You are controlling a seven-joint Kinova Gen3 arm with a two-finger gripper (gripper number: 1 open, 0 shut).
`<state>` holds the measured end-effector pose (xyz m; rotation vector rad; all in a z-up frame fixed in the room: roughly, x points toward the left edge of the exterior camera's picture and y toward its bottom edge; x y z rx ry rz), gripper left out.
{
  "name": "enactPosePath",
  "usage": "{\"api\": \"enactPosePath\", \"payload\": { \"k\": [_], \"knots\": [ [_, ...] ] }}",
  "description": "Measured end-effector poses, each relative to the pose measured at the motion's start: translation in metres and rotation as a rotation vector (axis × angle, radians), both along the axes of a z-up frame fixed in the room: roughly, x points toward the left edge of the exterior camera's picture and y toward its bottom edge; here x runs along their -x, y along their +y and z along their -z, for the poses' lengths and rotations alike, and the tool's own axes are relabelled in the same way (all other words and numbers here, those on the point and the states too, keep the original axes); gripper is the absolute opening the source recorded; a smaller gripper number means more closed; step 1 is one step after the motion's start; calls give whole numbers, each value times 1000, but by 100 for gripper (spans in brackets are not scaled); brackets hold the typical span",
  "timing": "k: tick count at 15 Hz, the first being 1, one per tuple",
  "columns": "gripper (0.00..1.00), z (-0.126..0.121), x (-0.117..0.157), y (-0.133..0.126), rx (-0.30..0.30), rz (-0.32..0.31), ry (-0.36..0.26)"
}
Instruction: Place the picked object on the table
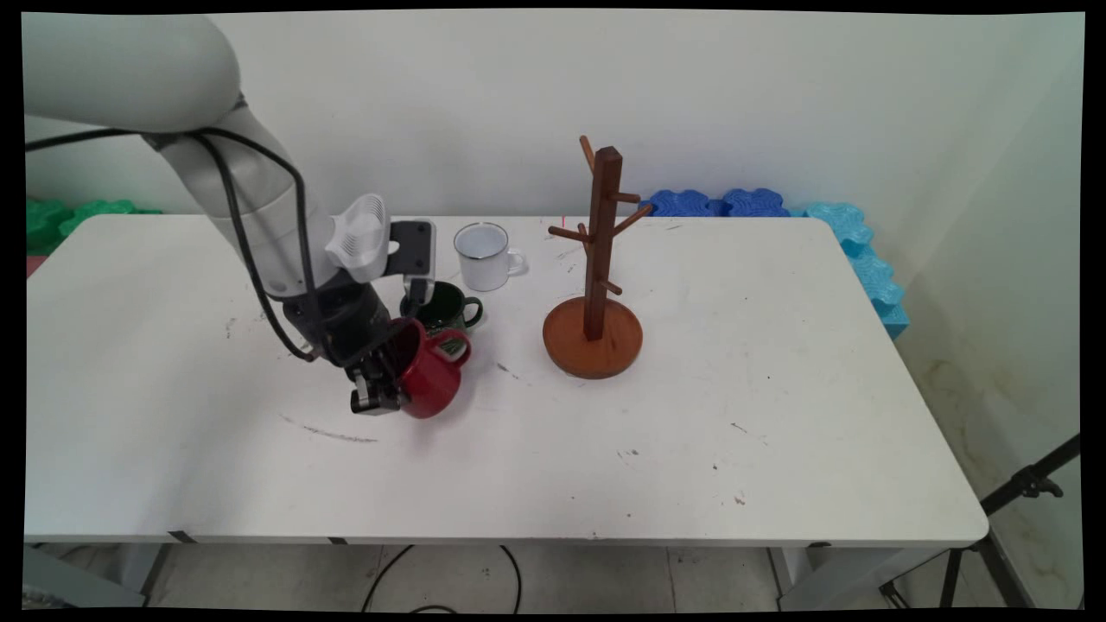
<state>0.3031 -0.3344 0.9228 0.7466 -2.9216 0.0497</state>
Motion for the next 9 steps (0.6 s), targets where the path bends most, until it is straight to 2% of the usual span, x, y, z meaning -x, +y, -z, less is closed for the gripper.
{"api": "enactPosePath", "payload": {
  "k": [9],
  "knots": [
    [0, 25, 12, -6, -38, -10, -49]
  ]
}}
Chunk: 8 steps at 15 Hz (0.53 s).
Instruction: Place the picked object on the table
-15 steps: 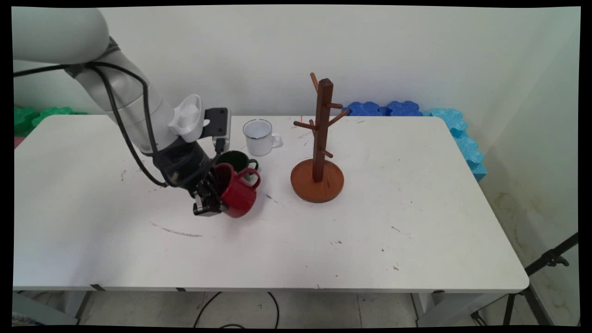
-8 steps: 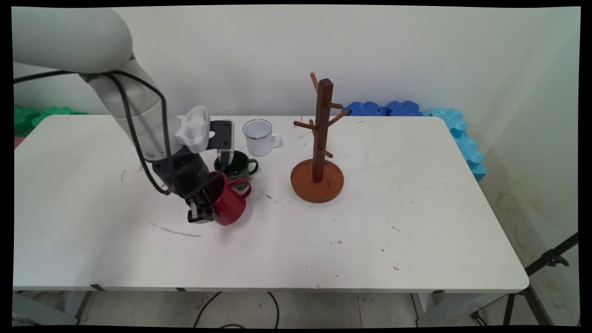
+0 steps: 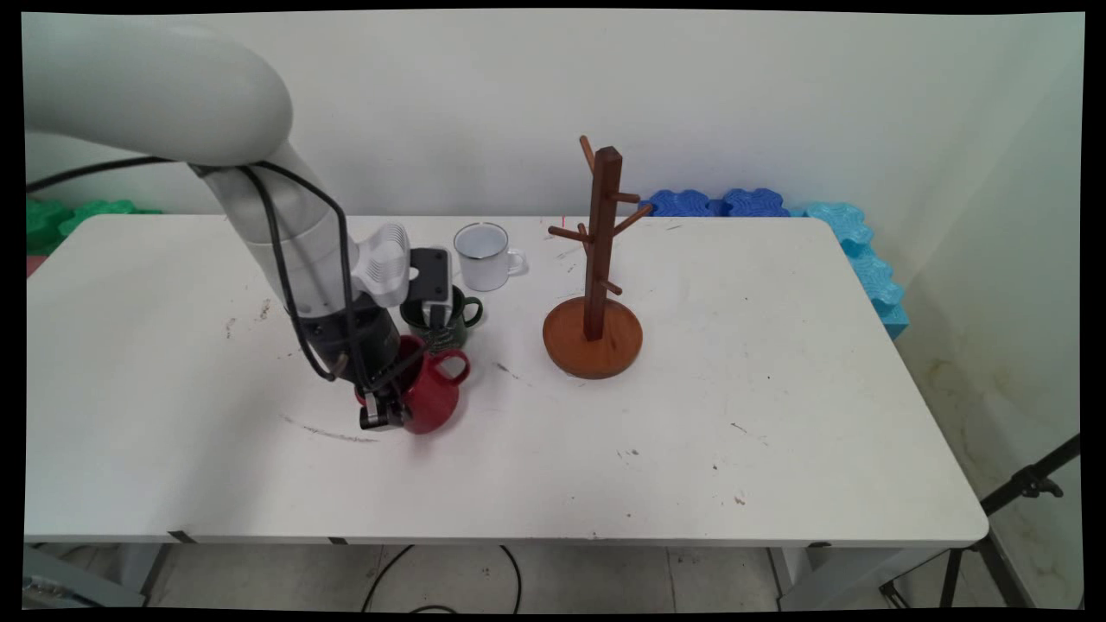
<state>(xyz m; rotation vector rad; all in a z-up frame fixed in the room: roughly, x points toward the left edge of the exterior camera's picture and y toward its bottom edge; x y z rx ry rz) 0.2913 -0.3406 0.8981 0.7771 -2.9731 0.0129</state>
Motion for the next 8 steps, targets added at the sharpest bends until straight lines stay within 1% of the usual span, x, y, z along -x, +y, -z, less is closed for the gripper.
{"api": "enactPosePath", "payload": {
  "k": [7, 8],
  "knots": [
    [0, 15, 7, -4, -12, 3, -7],
    [100, 16, 8, -5, -13, 4, -7]
  ]
}}
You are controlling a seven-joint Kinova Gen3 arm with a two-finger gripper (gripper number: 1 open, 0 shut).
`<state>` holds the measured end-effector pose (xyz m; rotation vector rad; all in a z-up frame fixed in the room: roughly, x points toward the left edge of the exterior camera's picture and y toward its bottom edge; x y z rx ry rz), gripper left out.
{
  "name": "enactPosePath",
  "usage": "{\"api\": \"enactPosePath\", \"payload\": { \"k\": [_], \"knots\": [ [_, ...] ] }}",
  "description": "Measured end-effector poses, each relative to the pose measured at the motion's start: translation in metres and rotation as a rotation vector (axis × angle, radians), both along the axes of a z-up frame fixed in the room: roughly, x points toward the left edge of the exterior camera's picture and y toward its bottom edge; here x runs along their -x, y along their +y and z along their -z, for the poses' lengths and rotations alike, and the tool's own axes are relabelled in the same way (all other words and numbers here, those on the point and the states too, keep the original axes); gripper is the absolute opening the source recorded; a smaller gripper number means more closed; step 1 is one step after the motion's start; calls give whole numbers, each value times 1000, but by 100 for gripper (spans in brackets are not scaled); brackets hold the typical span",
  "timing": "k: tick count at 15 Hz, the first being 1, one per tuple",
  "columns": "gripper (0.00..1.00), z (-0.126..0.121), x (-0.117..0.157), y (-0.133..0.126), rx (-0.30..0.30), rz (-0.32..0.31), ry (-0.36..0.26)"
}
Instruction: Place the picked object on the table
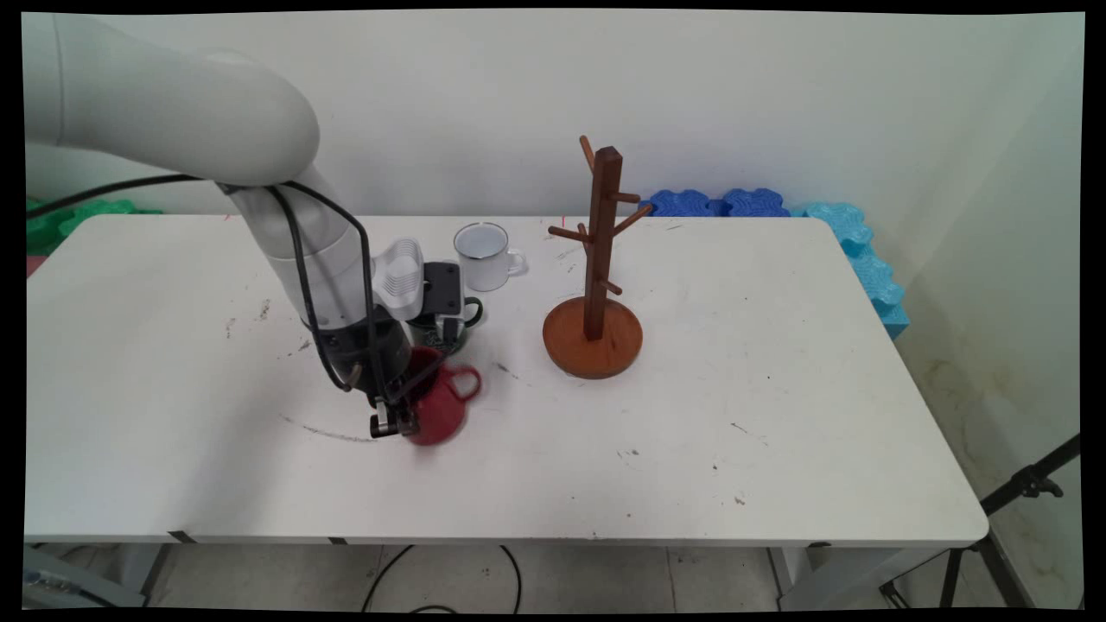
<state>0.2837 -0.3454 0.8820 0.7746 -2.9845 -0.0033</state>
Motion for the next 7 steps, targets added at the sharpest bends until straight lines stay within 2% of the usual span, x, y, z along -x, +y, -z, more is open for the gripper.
{"api": "enactPosePath", "payload": {
  "k": [7],
  "knots": [
    [100, 10, 2, -2, 2, 10, 12]
  ]
}}
